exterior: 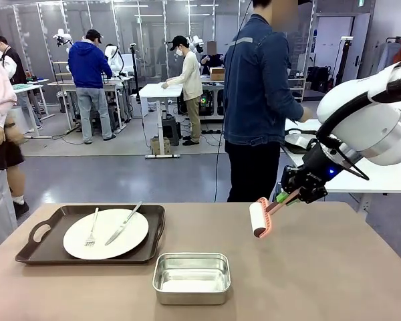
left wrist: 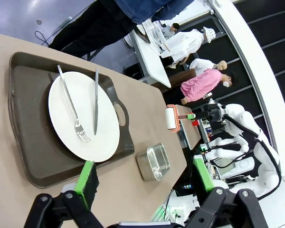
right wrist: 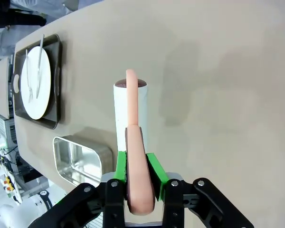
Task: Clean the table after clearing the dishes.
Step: When the left (or right) Handle tray is removed, use the left hand (or right hand) to clean the left (or right) side of the table with the Lint Roller.
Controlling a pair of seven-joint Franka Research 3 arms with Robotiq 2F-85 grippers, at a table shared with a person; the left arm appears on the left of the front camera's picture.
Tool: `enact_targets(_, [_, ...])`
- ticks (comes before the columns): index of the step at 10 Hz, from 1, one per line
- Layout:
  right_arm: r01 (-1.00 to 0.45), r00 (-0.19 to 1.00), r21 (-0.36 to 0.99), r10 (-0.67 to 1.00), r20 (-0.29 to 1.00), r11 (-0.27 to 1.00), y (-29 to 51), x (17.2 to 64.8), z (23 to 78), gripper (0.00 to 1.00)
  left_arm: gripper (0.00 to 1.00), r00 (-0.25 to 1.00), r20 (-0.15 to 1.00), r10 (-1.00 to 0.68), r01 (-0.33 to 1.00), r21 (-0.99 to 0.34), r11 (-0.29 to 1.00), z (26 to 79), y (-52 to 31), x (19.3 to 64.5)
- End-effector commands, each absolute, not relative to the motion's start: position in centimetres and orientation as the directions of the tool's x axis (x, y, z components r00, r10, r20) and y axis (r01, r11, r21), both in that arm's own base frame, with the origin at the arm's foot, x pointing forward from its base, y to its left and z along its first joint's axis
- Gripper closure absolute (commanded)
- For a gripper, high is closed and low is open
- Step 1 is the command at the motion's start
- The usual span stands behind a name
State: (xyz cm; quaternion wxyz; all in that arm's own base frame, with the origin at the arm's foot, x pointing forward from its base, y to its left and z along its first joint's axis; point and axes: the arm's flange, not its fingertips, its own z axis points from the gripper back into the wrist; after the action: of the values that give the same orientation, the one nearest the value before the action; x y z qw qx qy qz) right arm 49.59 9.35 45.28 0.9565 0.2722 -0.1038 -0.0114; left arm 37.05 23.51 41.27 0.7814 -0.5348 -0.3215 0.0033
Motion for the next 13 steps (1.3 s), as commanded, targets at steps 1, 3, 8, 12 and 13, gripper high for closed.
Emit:
enact_targets(1, [-0.031,0.98,0.525,-0.078,0.185,0.85,10.2,50.7,44.3,0.78,0.0,0.785,0.505,0.358,0.351,-0.839,0.414,41.4,23.6,36.9])
enact_targets(3, [-0.021,0.988,0.527,-0.062,0.139,0.85,11.9,52.0,43.4,0.78,0.0,0.785,0.505,0.358,0.351,-0.839,0.414,41.4,23.6,36.9])
enact_targets(8, [0.104,0.994,0.529,-0.11,-0.021,0.842,14.6,54.9,39.7,0.78,0.0,0.785,0.505,0.358,0.351,-0.839,0.414,41.4,23.6,36.9])
enact_targets(12, [0.085,0.996,0.509,-0.059,-0.068,0.857,12.8,55.7,37.2,0.78,0.0,0.785,0.505,0.358,0.351,-0.839,0.414,41.4,23.6,36.9])
enact_targets(13, [0.051,0.998,0.498,-0.026,-0.057,0.866,11.8,55.9,36.8,0.78,0.0,0.785,0.505,0.358,0.351,-0.839,0.414,41.4,23.6,36.9])
